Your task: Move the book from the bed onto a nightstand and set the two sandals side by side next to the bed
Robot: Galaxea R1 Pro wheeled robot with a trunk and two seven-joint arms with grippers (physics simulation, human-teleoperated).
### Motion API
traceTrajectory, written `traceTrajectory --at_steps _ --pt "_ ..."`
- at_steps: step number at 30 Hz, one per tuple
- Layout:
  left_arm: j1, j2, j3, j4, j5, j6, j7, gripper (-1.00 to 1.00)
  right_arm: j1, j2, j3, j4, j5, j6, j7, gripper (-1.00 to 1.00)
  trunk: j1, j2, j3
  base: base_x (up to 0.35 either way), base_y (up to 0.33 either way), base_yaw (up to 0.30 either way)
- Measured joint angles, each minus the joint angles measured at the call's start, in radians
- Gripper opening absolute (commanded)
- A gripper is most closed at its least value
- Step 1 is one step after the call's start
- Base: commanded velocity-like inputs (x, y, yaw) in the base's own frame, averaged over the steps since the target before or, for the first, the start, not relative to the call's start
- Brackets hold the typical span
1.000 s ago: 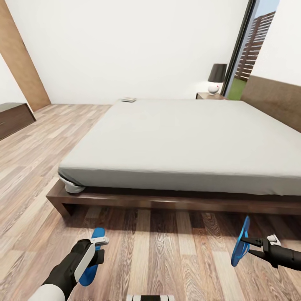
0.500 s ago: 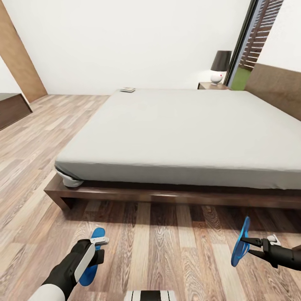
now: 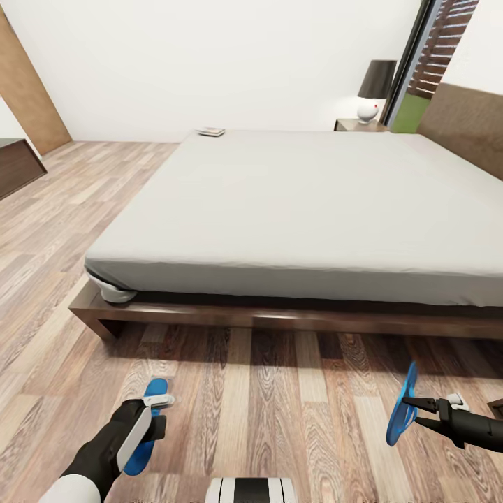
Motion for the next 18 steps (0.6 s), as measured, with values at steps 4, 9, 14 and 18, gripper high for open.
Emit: traceTrajectory --at_steps 4,9,14,18 --pt "0.000 0.078 0.002 -0.020 0.011 -0.023 -0.006 -1.00 0.000 0.000 0.000 0.000 0.000 0.000 0.000 -1.00 0.002 -0.001 -0.015 0.000 0.000 0.000" --pt "0.000 0.087 0.000 -0.024 0.022 -0.027 -0.009 -1.00 0.000 0.000 0.000 0.000 0.000 0.000 0.000 -1.00 0.004 -0.002 -0.035 0.000 0.000 0.000" --pt "0.000 0.085 -0.001 -0.024 0.021 -0.029 -0.008 -1.00 0.000 0.000 0.000 0.000 0.000 0.000 0.000 -1.00 0.006 -0.003 -0.054 0.000 0.000 0.000" --pt "0.000 0.073 -0.003 -0.025 0.025 -0.033 -0.007 -1.00 0.000 0.000 0.000 0.000 0.000 0.000 0.000 -1.00 0.008 -0.004 -0.070 0.000 0.000 0.000"
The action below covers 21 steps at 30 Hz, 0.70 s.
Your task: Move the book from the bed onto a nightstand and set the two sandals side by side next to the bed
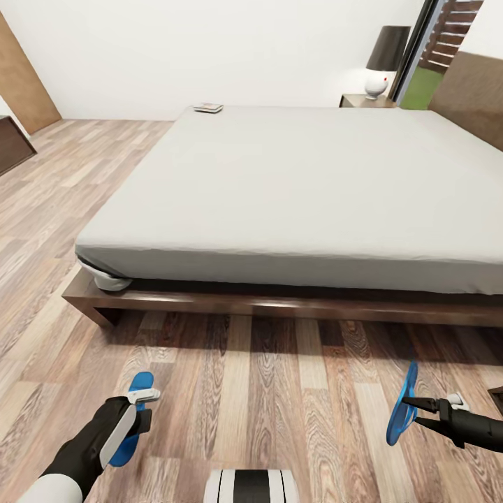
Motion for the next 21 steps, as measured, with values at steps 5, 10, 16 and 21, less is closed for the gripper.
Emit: traceTrajectory --at_steps 5,10,16,21 --pt "0.000 -0.020 -0.001 0.001 -0.005 -0.071 0.000 -1.00 0.000 0.000 0.000 0.000 0.000 0.000 0.000 -1.00 0.002 -0.001 -0.019 0.000 0.000 0.000" --pt "0.000 -0.022 0.001 0.001 -0.006 -0.132 -0.001 -1.00 0.000 0.000 0.000 0.000 0.000 0.000 0.000 -1.00 0.004 -0.002 -0.039 0.000 0.000 0.000" --pt "0.000 -0.021 0.001 0.002 -0.008 -0.141 0.002 -1.00 0.000 0.000 0.000 0.000 0.000 0.000 0.000 -1.00 0.007 -0.004 -0.062 0.000 0.000 0.000" --pt "0.000 -0.021 0.001 0.001 -0.009 -0.142 0.004 -1.00 0.000 0.000 0.000 0.000 -0.001 0.001 0.000 -1.00 0.008 -0.004 -0.066 0.000 0.000 0.000"
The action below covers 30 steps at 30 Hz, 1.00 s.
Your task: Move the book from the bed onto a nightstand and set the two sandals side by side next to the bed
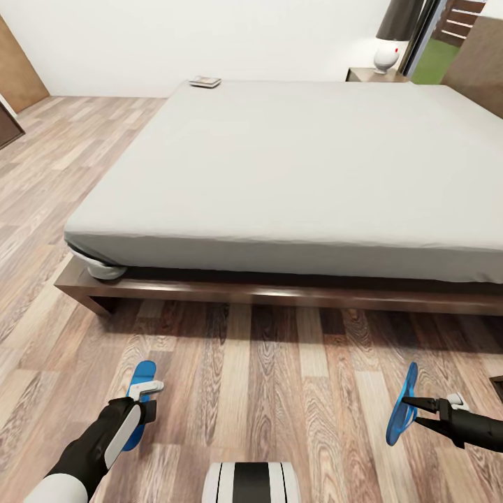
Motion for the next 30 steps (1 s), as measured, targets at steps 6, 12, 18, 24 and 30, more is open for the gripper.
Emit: traceTrajectory --at_steps 6,12,18,24,30 --pt "0.000 0.000 0.000 0.000 0.000 0.000 0.001 -1.00 0.000 0.001 0.000 0.000 0.001 -0.001 -0.001 -1.00 0.000 0.000 0.000 0.083 0.034 0.000" --pt "0.000 0.000 0.000 -0.001 0.000 0.000 0.000 -1.00 0.000 0.000 0.000 0.000 0.000 -0.001 -0.001 -1.00 -0.001 0.000 0.000 0.275 0.164 0.000" --pt "0.000 0.000 0.000 0.000 0.001 0.000 -0.002 -1.00 0.000 0.000 0.000 0.000 0.001 -0.001 -0.001 -1.00 0.000 0.000 0.000 0.253 0.207 0.000" --pt "0.000 -0.001 0.000 0.001 0.001 0.000 -0.002 -1.00 0.000 0.000 0.000 0.000 0.001 -0.001 -0.001 -1.00 -0.001 0.000 0.000 0.271 0.192 0.000" --pt "0.000 -0.001 -0.001 0.001 0.001 0.000 -0.002 -1.00 0.000 0.000 0.000 0.000 0.001 -0.001 -0.001 -1.00 0.000 0.000 0.000 0.167 0.065 0.000"
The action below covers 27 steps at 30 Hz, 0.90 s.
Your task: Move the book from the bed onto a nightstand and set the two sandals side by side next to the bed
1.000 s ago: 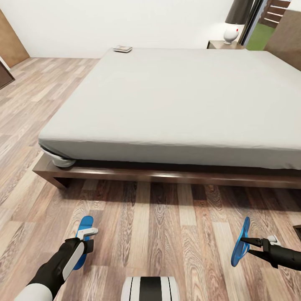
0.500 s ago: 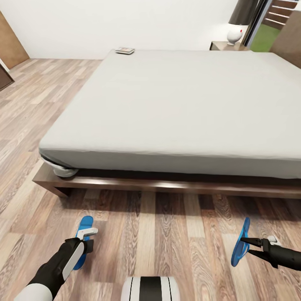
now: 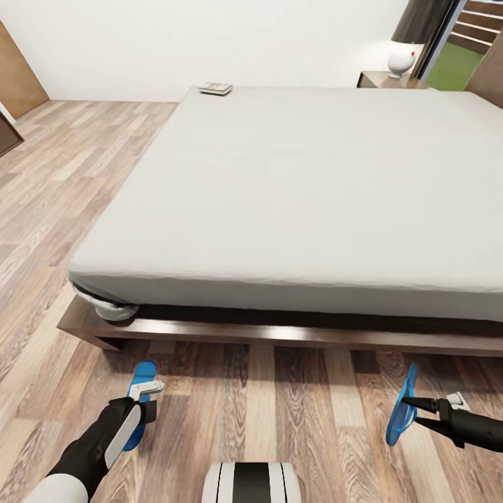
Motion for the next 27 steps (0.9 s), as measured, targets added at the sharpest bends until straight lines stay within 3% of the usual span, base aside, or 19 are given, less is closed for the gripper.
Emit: traceTrajectory --at_steps 6,20,24,27 --pt "0.000 0.000 0.000 0.000 0.000 0.002 0.003 -1.00 0.000 0.000 0.000 0.000 0.000 0.000 0.000 -1.00 0.000 0.000 0.000 0.007 0.002 0.000" --pt "0.000 -0.002 -0.001 0.000 0.003 0.002 0.002 -1.00 0.000 -0.001 0.000 -0.006 -0.001 -0.001 0.006 -1.00 0.006 -0.003 -0.054 0.000 0.000 0.000" --pt "0.000 -0.002 -0.001 0.000 0.004 0.002 0.002 -1.00 0.000 -0.002 0.000 -0.010 0.001 0.000 0.149 -1.00 0.008 -0.004 -0.070 0.000 0.000 0.000" --pt "0.000 -0.002 -0.001 0.000 0.004 0.002 0.002 -1.00 0.000 -0.002 0.000 -0.008 0.008 -0.003 0.187 -1.00 0.010 -0.005 -0.081 0.000 0.000 0.000"
